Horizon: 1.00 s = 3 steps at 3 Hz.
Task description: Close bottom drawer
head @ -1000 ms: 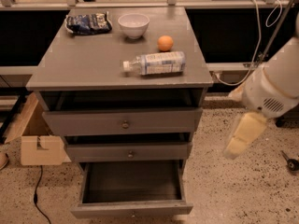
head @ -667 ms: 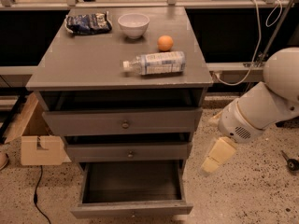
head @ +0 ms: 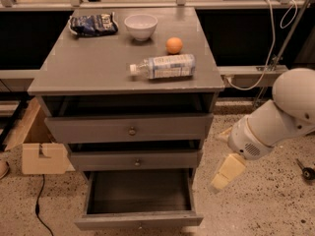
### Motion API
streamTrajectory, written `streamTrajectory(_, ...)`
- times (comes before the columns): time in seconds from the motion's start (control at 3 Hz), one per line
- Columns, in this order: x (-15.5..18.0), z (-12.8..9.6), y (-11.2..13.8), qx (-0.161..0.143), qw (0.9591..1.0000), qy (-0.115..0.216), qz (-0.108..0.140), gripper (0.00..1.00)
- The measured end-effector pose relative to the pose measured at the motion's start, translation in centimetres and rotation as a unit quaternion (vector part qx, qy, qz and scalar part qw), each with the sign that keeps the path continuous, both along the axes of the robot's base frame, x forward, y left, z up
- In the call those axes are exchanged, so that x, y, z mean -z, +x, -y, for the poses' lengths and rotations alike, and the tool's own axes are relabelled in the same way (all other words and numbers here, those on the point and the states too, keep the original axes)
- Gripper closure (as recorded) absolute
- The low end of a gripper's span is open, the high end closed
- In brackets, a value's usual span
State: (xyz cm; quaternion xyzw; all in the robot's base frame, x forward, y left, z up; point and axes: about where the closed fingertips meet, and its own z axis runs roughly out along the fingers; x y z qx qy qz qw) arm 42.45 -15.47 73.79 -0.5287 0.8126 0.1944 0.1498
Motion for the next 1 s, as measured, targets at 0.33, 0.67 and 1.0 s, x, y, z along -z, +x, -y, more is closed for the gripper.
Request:
streamTrajectory(0.33,7.0,-0.6,-0.7,-0.013,0.999,0.035,-0.023,0.0)
streamTrajectory(0.67,14.4,-1.8,-1.5,-0.021,0.9964,0.072,-0.041,0.0)
streamTrajectory(1.0,20.7,-3.6,-1.9,-0.024,0.9921,0.106,-0.062,0.0)
